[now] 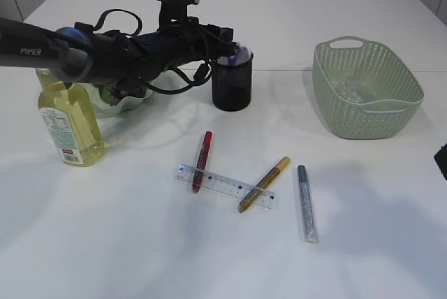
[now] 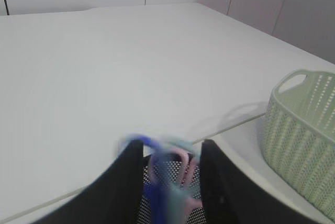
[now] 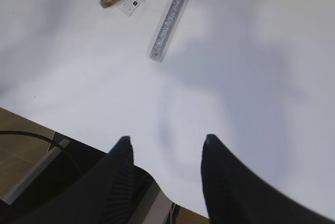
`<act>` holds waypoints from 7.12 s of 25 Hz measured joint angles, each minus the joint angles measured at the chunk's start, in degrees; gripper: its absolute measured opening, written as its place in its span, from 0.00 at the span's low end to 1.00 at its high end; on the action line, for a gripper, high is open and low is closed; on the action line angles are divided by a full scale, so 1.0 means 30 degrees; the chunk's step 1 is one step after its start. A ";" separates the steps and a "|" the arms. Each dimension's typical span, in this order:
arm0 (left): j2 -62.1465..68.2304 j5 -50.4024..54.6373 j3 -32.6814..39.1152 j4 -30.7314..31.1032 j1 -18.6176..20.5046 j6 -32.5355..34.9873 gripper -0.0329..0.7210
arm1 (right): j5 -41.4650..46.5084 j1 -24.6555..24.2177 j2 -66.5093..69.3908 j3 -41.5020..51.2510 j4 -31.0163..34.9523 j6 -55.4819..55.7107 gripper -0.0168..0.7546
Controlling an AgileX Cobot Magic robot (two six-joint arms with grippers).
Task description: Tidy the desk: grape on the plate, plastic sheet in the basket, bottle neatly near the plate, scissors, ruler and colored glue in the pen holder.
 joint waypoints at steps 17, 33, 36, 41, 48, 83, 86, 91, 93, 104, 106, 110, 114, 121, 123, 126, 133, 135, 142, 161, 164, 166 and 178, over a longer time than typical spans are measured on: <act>-0.2291 0.5028 0.0000 0.0158 -0.0119 -0.1500 0.41 | -0.0568 0.0000 0.0000 0.0000 -0.0040 -0.0312 0.47; -0.6824 1.9901 0.0000 -0.5782 -0.3302 0.0933 0.33 | -0.1366 0.0000 0.0000 0.0000 -0.0234 -0.0825 0.47; -0.7035 2.2545 0.0000 -0.9140 -0.3518 0.3487 0.33 | -0.1366 0.0000 0.0000 0.0000 -0.0270 -0.0825 0.47; -0.7528 2.7342 -0.0537 -1.1872 -0.3518 0.6006 0.33 | -0.1366 0.0000 0.0000 0.0000 -0.0387 -0.1173 0.47; -0.7835 3.1849 -0.2634 -1.1699 -0.3518 0.6291 0.44 | -0.0045 0.0000 0.1136 0.0000 -0.0387 -0.1991 0.47; -2.2643 3.2541 0.5789 -0.9976 -0.3997 0.3433 0.46 | 0.0451 0.4272 1.4511 -1.0216 0.1921 -0.7294 0.47; -2.4053 3.2610 0.6585 -0.9939 -0.3997 0.3353 0.46 | 0.0479 0.4350 1.6031 -1.1969 0.1938 -0.7336 0.47; -2.5896 3.2718 0.7638 -0.9346 -0.3997 0.3276 0.47 | 0.0479 0.4350 1.7736 -1.4146 0.1834 -0.7745 0.47; -2.6451 3.2718 0.8026 -0.8956 -0.3997 0.3239 0.47 | 0.0479 0.4350 1.8266 -1.4366 0.1788 -0.8085 0.47; -2.8029 3.2805 0.8748 -0.8438 -0.3997 0.3137 0.47 | 0.0437 0.4350 2.0816 -1.4570 0.1066 -0.8672 0.69; -2.8163 3.2805 0.8748 -0.8438 -0.3997 0.3091 0.47 | 0.0193 0.4350 2.1098 -1.4787 0.0626 -0.8823 0.70; -2.8350 3.2805 0.8748 -0.8438 -0.3997 0.3091 0.47 | 0.0006 0.4350 2.1635 -1.5382 0.0246 -0.8957 0.70; -2.8469 3.2805 0.8816 -0.8438 -0.3997 0.3082 0.47 | -0.0116 0.4350 2.2377 -1.5885 0.0200 -0.8988 0.70; -2.8546 3.2805 0.9143 -0.8438 -0.3997 0.3050 0.47 | -0.0620 0.4350 2.2928 -1.6002 -0.0031 -0.8988 0.70; -2.8546 3.2805 0.9143 -0.8438 -0.3997 0.3050 0.47 | -0.0611 0.4350 2.3094 -1.6002 -0.0067 -0.9029 0.70; -2.8546 3.2805 0.9143 -0.8438 -0.3997 0.3050 0.47 | -0.0611 0.4350 2.3535 -1.6079 -0.0067 -0.9437 0.70; -2.8546 3.2805 0.9143 -0.8438 -0.3997 0.3041 0.47 | -0.0611 0.4350 2.4109 -1.6157 -0.0067 -1.0040 0.70; -2.8546 3.2805 0.9143 -0.8438 -0.3997 0.3041 0.47 | -0.0628 0.4350 2.4109 -1.6157 -0.0067 -1.0119 0.70; -2.8546 3.2805 0.9355 -0.8438 -0.3997 0.3041 0.47 | -0.0794 0.4350 2.4486 -1.6307 -0.0115 -1.0206 0.70; -2.8546 3.2805 0.9433 -0.8438 -0.3997 0.3041 0.47 | -0.0925 0.4350 2.4761 -1.6353 -0.0388 -1.0294 0.70; -2.8546 3.2805 0.9433 -0.8438 -0.3997 0.3041 0.47 | -0.0605 0.4350 2.4761 -1.6353 -0.0388 -1.0294 0.70; -2.8546 3.2805 0.9433 -0.8438 -0.3997 0.3041 0.47 | -0.0566 0.4350 2.4761 -1.6353 -0.0388 -1.0294 0.70; -2.8546 3.2805 0.9433 -0.8438 -0.3997 0.3009 0.47 | -0.0552 0.4350 2.4995 -1.6353 -0.0319 -1.0294 0.70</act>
